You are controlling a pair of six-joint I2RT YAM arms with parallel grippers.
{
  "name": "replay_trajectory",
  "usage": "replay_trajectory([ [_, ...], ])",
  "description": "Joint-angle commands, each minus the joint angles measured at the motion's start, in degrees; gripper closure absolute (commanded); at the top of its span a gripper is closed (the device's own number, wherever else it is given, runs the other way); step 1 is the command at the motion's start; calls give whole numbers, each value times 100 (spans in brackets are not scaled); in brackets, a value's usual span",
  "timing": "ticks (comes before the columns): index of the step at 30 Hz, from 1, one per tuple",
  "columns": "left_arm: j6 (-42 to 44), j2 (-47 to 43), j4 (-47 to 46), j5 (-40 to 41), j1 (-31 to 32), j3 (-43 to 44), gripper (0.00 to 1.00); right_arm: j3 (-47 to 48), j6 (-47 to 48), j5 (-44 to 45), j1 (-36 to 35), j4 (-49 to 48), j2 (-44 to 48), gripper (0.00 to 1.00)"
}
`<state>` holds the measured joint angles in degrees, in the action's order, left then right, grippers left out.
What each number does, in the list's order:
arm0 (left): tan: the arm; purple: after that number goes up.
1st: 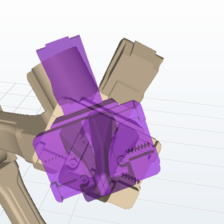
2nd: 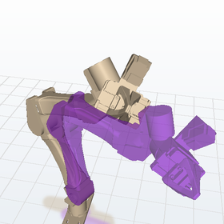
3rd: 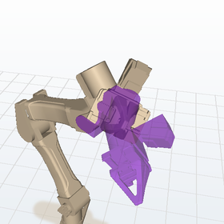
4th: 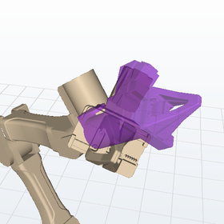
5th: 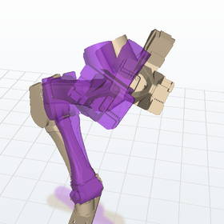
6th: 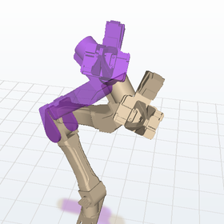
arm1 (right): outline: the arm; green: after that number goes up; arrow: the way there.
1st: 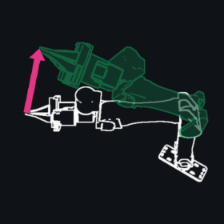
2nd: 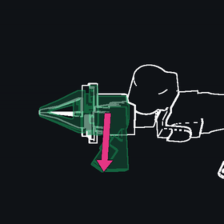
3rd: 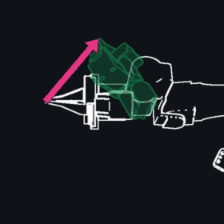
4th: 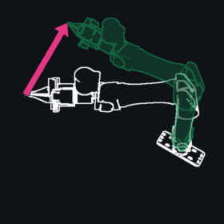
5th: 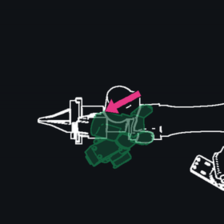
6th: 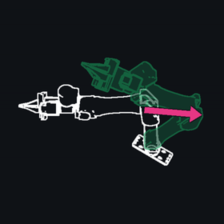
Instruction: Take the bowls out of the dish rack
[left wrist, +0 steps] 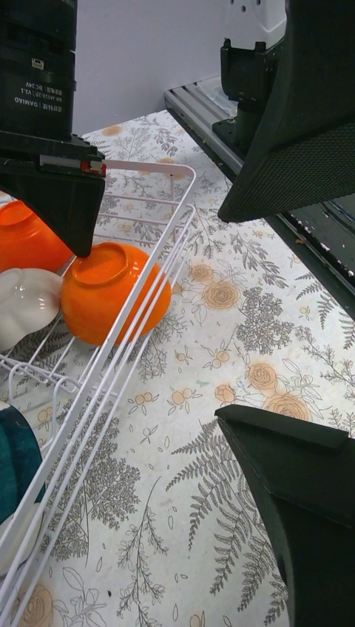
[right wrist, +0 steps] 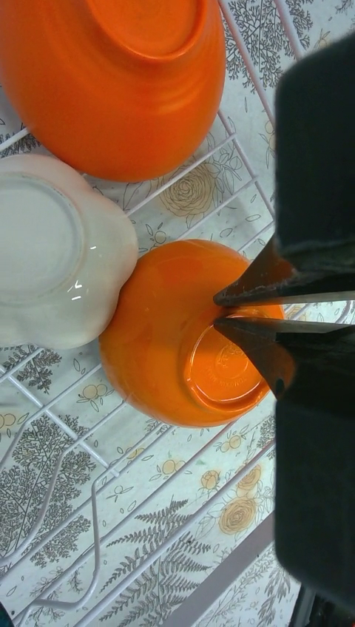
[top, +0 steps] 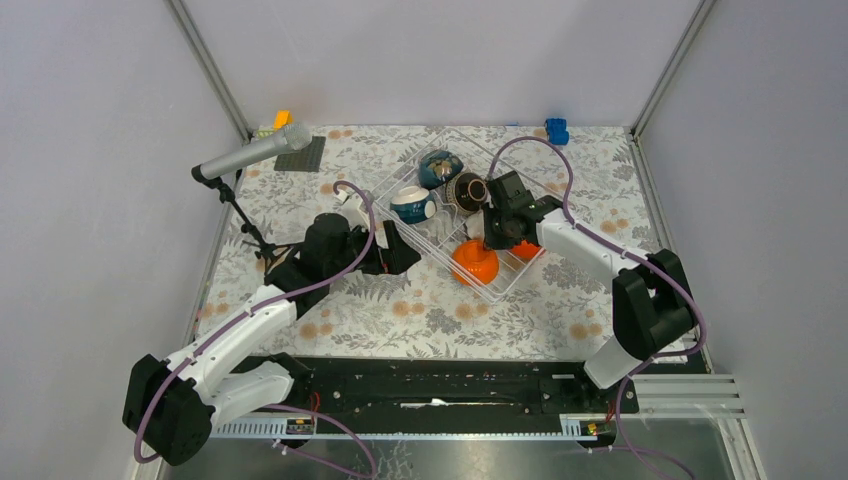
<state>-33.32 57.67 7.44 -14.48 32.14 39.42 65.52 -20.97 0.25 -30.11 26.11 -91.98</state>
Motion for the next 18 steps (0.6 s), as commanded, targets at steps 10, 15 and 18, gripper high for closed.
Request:
replay_trajectory([
  [10,-10,-165,-138,60,20,87,1,-215,125,-274,14,-194,793,31],
  [15,-142,-269,-347,-68,16,-203,1,-337,396,-480,18,-132,859,0],
  [18,-228,-254,-499,-212,20,-339,1,-162,521,-546,-15,135,554,0],
])
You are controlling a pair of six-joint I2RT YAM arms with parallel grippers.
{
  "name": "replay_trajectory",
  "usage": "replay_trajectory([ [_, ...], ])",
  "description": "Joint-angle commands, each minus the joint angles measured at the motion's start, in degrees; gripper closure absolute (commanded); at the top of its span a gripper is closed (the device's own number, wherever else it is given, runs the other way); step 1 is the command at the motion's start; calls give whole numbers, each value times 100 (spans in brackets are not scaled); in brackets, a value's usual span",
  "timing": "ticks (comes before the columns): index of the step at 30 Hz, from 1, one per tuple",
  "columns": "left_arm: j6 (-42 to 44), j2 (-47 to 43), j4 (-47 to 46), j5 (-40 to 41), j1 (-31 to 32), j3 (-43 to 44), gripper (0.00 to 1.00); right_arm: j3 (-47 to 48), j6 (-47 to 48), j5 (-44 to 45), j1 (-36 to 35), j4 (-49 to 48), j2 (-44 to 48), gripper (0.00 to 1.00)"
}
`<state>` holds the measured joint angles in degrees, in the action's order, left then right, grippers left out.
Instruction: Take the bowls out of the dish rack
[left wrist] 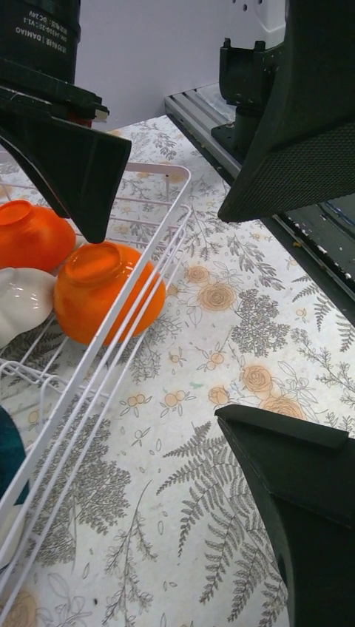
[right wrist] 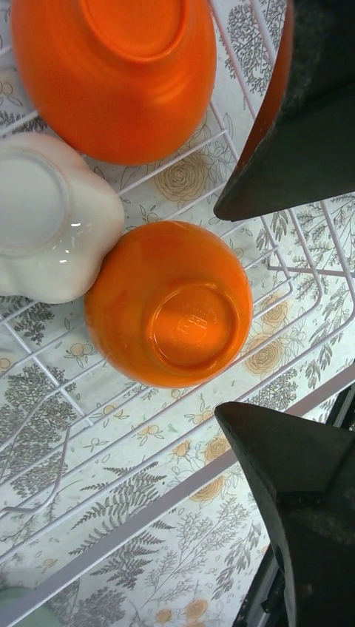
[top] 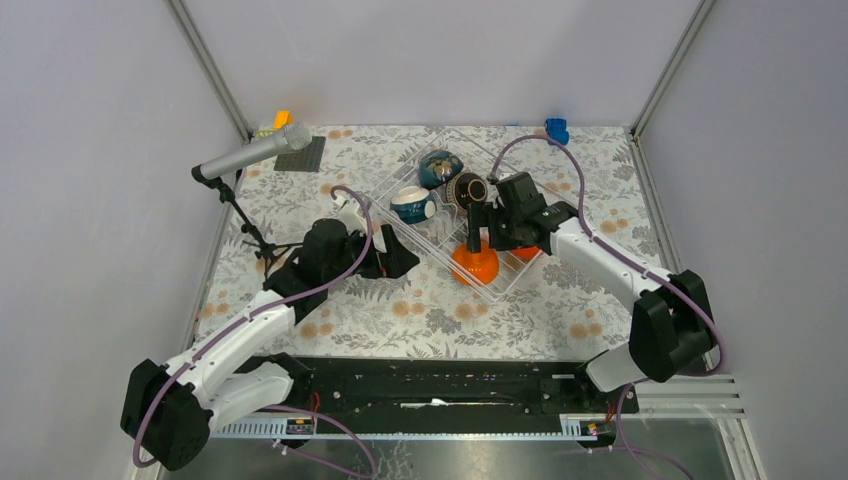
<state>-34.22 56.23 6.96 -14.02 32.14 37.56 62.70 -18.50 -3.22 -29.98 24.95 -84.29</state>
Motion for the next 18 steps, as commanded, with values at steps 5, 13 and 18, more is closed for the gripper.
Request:
replay_trajectory([
  [5,-261,-139,-638,-315,19,-358,1,305,286,19,-221,355,-621,0],
  [13,-473,-233,-1056,-382,20,-745,1,461,329,-10,-303,344,-1053,0],
  [18,-506,-239,-1188,-331,20,-883,1,425,244,190,-306,256,-1269,0],
])
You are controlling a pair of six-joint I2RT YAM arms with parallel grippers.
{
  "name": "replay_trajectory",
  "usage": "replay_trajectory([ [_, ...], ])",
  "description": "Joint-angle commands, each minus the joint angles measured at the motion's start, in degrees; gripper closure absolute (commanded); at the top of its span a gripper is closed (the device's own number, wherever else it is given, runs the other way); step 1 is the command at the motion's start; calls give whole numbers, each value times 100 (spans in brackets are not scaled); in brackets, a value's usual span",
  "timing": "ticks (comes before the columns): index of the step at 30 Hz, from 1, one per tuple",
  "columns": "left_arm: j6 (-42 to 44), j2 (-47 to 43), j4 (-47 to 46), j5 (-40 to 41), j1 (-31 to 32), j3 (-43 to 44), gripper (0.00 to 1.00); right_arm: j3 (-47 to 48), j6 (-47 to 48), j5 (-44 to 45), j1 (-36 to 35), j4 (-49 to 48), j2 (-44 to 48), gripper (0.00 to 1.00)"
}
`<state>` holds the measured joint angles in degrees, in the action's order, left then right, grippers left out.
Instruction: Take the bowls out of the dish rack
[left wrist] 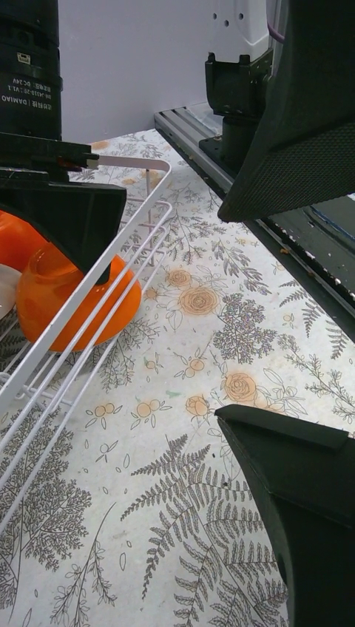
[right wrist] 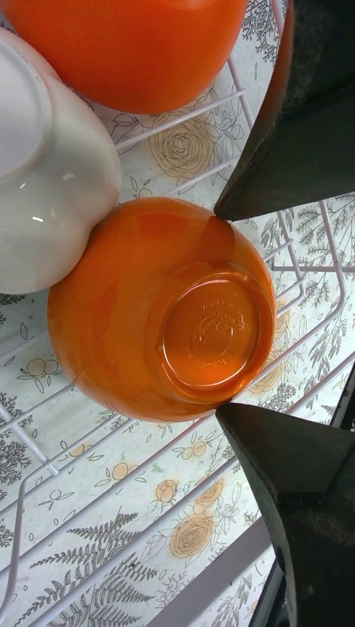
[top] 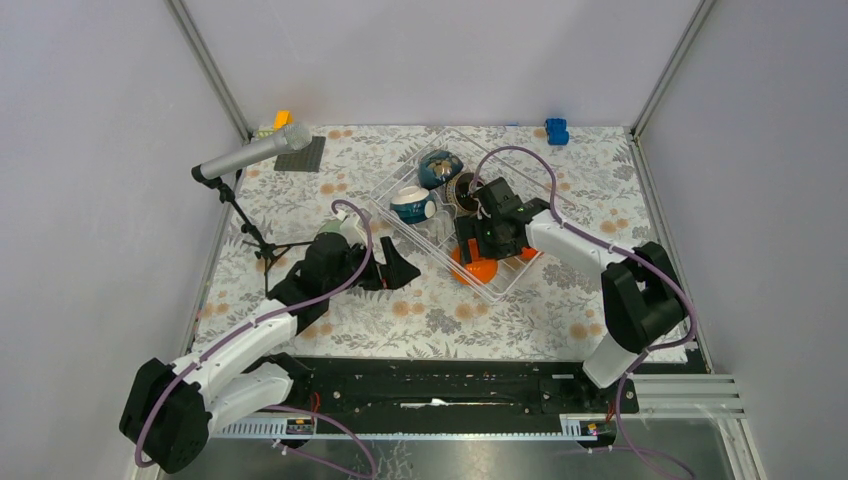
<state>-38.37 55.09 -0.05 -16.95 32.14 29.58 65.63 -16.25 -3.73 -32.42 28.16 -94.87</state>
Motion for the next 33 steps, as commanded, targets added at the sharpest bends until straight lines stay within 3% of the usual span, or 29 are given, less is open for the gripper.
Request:
replay_trajectory([
  [1,-96,-144,-503,-25,16,-103,1,120,-18,289,-61,-102,-249,0],
  [8,-114,-163,-531,5,20,-133,1,3,-206,285,-50,-357,-265,1],
  [16,-151,-204,-565,45,20,-189,1,-286,-545,-404,207,-776,263,17],
  [19,-153,-241,-555,51,20,-181,1,-476,-708,-636,429,-975,452,18],
  [21,-153,-265,-534,67,20,-160,1,-554,-758,-768,521,-1052,521,18],
  [24,-138,-263,-498,77,17,-118,1,-547,-714,-796,547,-1059,548,3],
  [33,-136,-267,-441,100,20,9,1,-383,-701,-749,551,-1063,436,0],
])
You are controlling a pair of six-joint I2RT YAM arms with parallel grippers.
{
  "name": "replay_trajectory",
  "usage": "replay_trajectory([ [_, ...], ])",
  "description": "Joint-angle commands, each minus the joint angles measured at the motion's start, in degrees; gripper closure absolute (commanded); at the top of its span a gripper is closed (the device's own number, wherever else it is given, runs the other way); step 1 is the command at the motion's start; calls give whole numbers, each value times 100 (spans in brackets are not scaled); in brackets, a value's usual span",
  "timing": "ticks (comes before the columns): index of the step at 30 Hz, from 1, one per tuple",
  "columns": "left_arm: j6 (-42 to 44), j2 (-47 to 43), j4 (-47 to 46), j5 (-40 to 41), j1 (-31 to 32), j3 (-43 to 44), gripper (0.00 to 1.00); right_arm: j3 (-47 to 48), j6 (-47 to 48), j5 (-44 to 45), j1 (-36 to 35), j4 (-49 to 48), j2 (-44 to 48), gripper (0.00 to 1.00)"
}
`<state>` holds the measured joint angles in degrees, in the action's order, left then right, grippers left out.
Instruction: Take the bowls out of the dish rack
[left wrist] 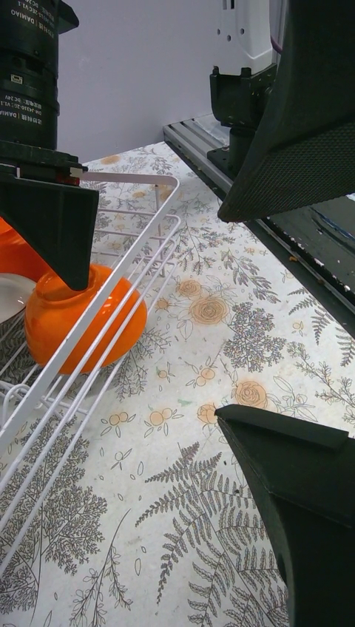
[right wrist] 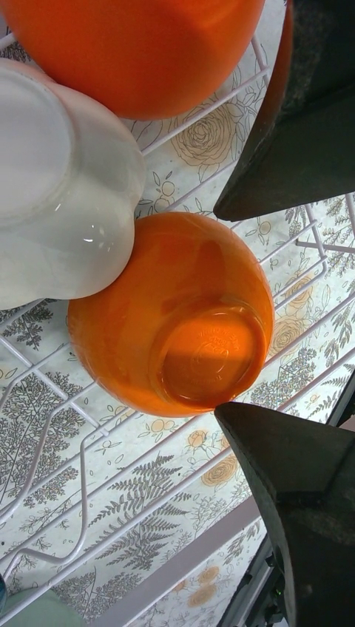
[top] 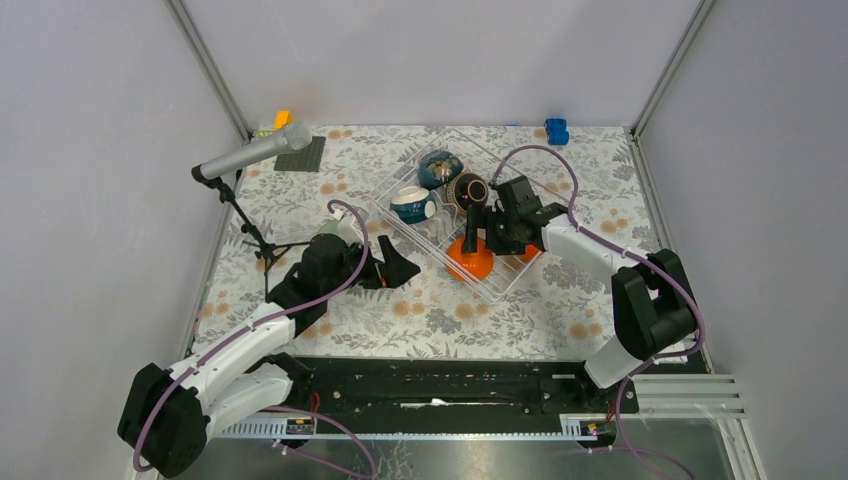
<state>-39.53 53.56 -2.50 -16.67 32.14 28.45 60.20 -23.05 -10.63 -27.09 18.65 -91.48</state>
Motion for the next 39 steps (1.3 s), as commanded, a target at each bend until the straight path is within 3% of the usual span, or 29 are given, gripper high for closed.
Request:
replay_trajectory([
  [1,-12,-108,-182,75,16,146,1,191,-4,-66,12,-97,49,0],
  [24,130,-180,48,214,18,223,1,383,51,634,-326,77,-388,3],
  [28,172,-195,120,248,20,256,1,288,14,635,-327,15,-302,18],
  [39,208,-68,145,277,20,556,1,-226,-330,-127,19,-575,286,27],
])
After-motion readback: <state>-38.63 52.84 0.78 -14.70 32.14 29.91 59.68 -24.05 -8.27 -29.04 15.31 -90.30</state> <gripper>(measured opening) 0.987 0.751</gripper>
